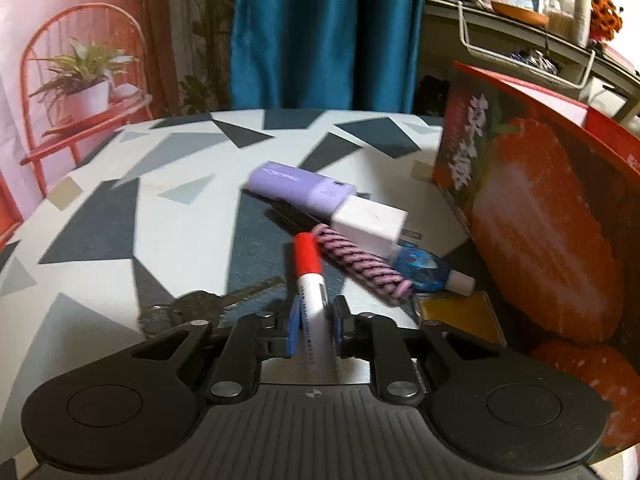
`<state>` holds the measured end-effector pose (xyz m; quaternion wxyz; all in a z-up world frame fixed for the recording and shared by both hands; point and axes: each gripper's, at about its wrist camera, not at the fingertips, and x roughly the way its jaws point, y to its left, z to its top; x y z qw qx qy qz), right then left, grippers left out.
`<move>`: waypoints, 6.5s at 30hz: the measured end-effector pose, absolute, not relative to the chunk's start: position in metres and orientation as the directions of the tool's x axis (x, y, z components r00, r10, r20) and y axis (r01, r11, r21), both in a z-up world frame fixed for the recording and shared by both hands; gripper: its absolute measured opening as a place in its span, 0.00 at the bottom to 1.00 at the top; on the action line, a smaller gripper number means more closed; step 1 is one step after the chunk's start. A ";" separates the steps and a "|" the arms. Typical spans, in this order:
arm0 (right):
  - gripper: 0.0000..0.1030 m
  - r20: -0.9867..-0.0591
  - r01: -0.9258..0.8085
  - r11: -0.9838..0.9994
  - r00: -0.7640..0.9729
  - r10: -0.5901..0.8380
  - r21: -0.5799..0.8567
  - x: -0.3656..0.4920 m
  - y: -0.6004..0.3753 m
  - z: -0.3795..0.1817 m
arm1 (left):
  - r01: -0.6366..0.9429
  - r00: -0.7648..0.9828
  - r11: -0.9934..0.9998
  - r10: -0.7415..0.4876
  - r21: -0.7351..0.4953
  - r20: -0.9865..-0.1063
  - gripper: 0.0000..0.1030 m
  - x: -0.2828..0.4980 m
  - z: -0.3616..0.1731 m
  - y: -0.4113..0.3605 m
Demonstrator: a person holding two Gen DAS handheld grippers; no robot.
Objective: Organize rigid objects
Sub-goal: 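Lift the white red-capped marker with the left tool, then carry the marker into the red box and open the left tool, then move the left tool back over the silver key, then lower the left tool onto the silver key and close, then lift the silver key with the left tool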
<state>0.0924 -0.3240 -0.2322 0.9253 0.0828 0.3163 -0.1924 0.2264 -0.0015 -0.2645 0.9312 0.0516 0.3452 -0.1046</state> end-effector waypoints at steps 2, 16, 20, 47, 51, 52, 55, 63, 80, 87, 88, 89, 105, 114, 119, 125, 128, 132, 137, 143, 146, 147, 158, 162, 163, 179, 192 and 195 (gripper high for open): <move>0.17 -0.617 0.409 0.912 0.726 -0.304 0.032 0.093 -0.324 -0.232 | 0.232 0.759 0.972 -0.165 0.026 -0.630 0.15 0.224 -0.258 0.001; 0.09 -0.612 0.426 0.904 0.725 -0.316 0.039 0.091 -0.326 -0.232 | 0.304 0.790 0.952 -0.277 -0.042 -0.546 0.15 0.228 -0.213 -0.004; 0.09 -0.608 0.438 0.895 0.734 -0.304 0.081 0.087 -0.331 -0.232 | 0.349 0.801 0.936 -0.319 -0.037 -0.506 0.15 0.230 -0.196 -0.013; 0.09 -0.603 0.438 0.894 0.739 -0.300 0.093 0.087 -0.331 -0.233 | 0.787 0.530 0.614 -0.619 0.063 -0.580 0.15 0.278 -0.183 -0.160; 0.09 -0.603 0.438 0.894 0.740 -0.299 0.094 0.087 -0.331 -0.233 | 0.796 0.502 0.602 -0.599 0.063 -0.624 0.15 0.286 -0.196 -0.174; 0.09 -0.603 0.437 0.894 0.740 -0.298 0.095 0.087 -0.331 -0.233 | 0.795 0.497 0.603 -0.593 0.060 -0.634 0.15 0.288 -0.198 -0.176; 0.09 -0.603 0.437 0.894 0.740 -0.298 0.095 0.087 -0.331 -0.234 | 0.790 0.491 0.610 -0.574 0.058 -0.655 0.16 0.292 -0.204 -0.181; 0.09 -0.603 0.436 0.895 0.741 -0.296 0.097 0.088 -0.331 -0.235 | 0.800 0.467 0.599 -0.607 0.016 -0.643 0.17 0.292 -0.205 -0.179; 0.09 -0.600 0.435 0.894 0.745 -0.291 0.106 0.087 -0.331 -0.236 | 0.719 0.536 0.680 -0.673 -0.142 -0.511 1.00 0.269 -0.176 -0.068; 0.10 -0.600 0.436 0.894 0.745 -0.291 0.107 0.086 -0.331 -0.236 | 0.545 0.624 0.823 -0.527 -0.162 -0.576 1.00 0.262 -0.207 -0.019; 0.10 -0.600 0.436 0.894 0.745 -0.291 0.108 0.086 -0.332 -0.236 | 0.518 0.637 0.840 -0.505 -0.162 -0.582 1.00 0.260 -0.212 -0.013; 0.10 -0.600 0.436 0.893 0.746 -0.290 0.109 0.086 -0.332 -0.236 | 0.495 0.646 0.854 -0.486 -0.161 -0.588 1.00 0.259 -0.216 -0.007; 0.10 -0.600 0.436 0.893 0.747 -0.287 0.115 0.085 -0.333 -0.236 | 0.179 0.710 0.972 -0.237 -0.155 -0.663 1.00 0.229 -0.251 0.049; 0.10 -0.602 0.436 0.893 0.745 -0.288 0.111 0.085 -0.334 -0.236 | 0.127 0.729 0.977 -0.210 -0.172 -0.652 0.71 0.236 -0.257 0.067; 0.10 -0.602 0.436 0.893 0.744 -0.288 0.110 0.085 -0.333 -0.236 | 0.105 0.740 0.979 -0.194 -0.174 -0.644 0.59 0.241 -0.261 0.073; 0.10 -0.602 0.436 0.893 0.745 -0.289 0.110 0.085 -0.333 -0.236 | 0.086 0.736 0.980 -0.184 -0.180 -0.652 0.59 0.239 -0.266 0.076; 0.10 -0.602 0.436 0.893 0.745 -0.289 0.110 0.085 -0.334 -0.236 | 0.089 0.737 0.981 -0.182 -0.173 -0.651 0.59 0.237 -0.269 0.074; 0.10 -0.602 0.436 0.893 0.744 -0.290 0.109 0.085 -0.334 -0.236 | 0.136 0.734 0.976 -0.216 -0.172 -0.644 0.59 0.231 -0.270 0.066; 0.10 -0.602 0.436 0.894 0.743 -0.292 0.105 0.085 -0.333 -0.235 | 0.196 0.723 0.962 -0.271 -0.187 -0.636 0.50 0.226 -0.272 0.057; 0.10 -0.602 0.436 0.894 0.743 -0.292 0.104 0.085 -0.333 -0.235 | 0.210 0.718 0.960 -0.279 -0.184 -0.637 0.49 0.226 -0.272 0.054; 0.10 -0.603 0.436 0.894 0.743 -0.292 0.104 0.085 -0.333 -0.235 | 0.212 0.719 0.965 -0.263 -0.157 -0.644 0.49 0.231 -0.271 0.055; 0.10 -0.603 0.436 0.894 0.742 -0.292 0.103 0.084 -0.333 -0.235 | 0.223 0.708 0.962 -0.271 -0.157 -0.652 0.49 0.235 -0.271 0.055; 0.10 -0.605 0.434 0.896 0.739 -0.296 0.092 0.084 -0.331 -0.234 | 0.339 0.692 0.940 -0.222 0.037 -0.687 0.36 0.250 -0.269 0.026; 0.11 -0.603 0.435 0.896 0.740 -0.297 0.093 0.084 -0.331 -0.234 | 0.345 0.699 0.937 -0.224 0.046 -0.679 0.37 0.249 -0.271 0.025; 0.11 -0.603 0.434 0.896 0.741 -0.297 0.092 0.084 -0.330 -0.234 | 0.346 0.699 0.937 -0.226 0.045 -0.679 0.37 0.251 -0.271 0.024; 0.11 -0.601 0.435 0.896 0.741 -0.300 0.088 0.085 -0.330 -0.233 | 0.313 0.714 0.949 -0.262 -0.039 -0.650 0.31 0.233 -0.263 0.024; 0.11 -0.601 0.435 0.896 0.741 -0.300 0.088 0.085 -0.330 -0.233 | 0.332 0.757 0.942 -0.299 -0.053 -0.581 0.32 0.235 -0.235 0.017; 0.11 -0.601 0.435 0.896 0.741 -0.300 0.088 0.085 -0.330 -0.233 | 0.363 0.763 0.931 -0.326 -0.047 -0.559 0.32 0.240 -0.221 0.009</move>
